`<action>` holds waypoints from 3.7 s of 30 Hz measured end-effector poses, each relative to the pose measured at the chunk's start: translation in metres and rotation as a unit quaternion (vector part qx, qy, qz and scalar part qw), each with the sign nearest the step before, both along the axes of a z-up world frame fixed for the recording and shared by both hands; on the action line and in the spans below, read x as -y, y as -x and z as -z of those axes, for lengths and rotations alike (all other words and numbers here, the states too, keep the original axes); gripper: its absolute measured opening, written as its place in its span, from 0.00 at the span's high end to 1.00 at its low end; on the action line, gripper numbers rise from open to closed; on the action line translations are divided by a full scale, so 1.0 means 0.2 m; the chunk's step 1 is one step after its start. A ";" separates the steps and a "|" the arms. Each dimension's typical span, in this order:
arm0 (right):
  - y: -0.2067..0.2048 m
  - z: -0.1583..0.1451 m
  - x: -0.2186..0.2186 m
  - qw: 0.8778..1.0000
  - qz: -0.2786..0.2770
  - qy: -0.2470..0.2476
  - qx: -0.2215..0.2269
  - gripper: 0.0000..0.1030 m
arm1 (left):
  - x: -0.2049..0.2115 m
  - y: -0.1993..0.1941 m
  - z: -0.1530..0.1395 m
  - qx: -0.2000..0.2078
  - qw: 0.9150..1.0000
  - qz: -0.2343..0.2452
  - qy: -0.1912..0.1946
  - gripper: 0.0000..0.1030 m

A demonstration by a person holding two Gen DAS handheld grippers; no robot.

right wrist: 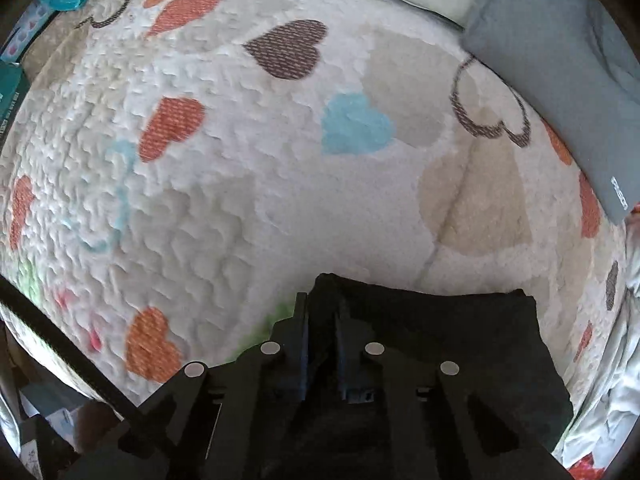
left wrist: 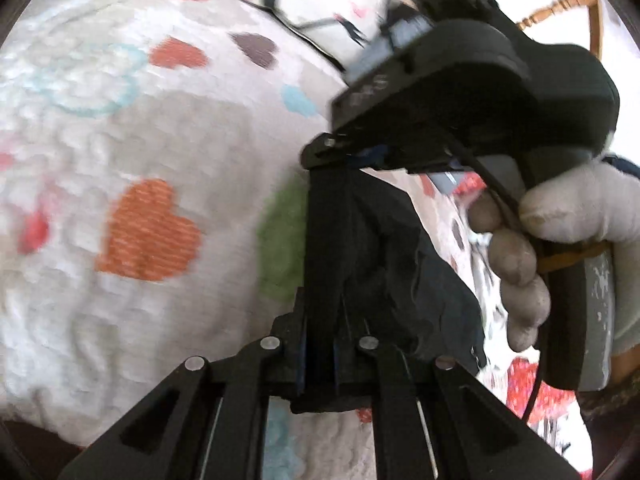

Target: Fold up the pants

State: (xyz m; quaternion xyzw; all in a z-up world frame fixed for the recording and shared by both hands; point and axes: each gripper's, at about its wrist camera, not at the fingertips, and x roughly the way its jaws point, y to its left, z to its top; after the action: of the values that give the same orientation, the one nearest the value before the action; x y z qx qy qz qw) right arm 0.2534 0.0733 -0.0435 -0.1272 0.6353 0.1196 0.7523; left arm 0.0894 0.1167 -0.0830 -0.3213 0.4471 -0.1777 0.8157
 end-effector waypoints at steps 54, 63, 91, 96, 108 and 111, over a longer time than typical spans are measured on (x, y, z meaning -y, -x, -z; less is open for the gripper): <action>1.20 0.02 2.25 0.811 0.444 -0.350 0.150 0.46 | 0.68 0.18 -0.36 0.107 0.961 0.173 -0.189 0.50; 1.30 0.16 2.05 0.775 0.470 -0.375 0.194 0.41 | 1.35 -0.19 -0.50 0.084 0.932 0.292 -0.198 0.42; 1.17 0.20 1.98 0.791 0.385 -0.417 0.228 0.72 | 2.04 -0.35 -0.20 0.063 0.809 0.484 -0.329 0.76; 1.15 -0.01 1.83 0.814 0.303 -0.427 0.251 0.75 | 1.75 -0.35 -0.44 0.081 0.852 0.440 -0.271 0.76; 0.92 -0.30 1.16 0.870 0.136 -0.428 0.203 0.75 | 0.70 -0.49 -0.55 0.037 0.956 0.260 -0.129 0.75; 0.87 -0.28 0.99 0.885 0.109 -0.413 0.187 0.75 | 0.47 -0.49 -0.47 0.020 0.972 0.209 -0.106 0.74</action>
State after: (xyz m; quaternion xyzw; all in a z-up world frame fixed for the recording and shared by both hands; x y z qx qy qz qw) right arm 0.0788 -0.1255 0.0130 0.2454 0.3860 0.2626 0.8496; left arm 0.1869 0.0228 0.0108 -0.1286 0.5047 -0.3024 0.7983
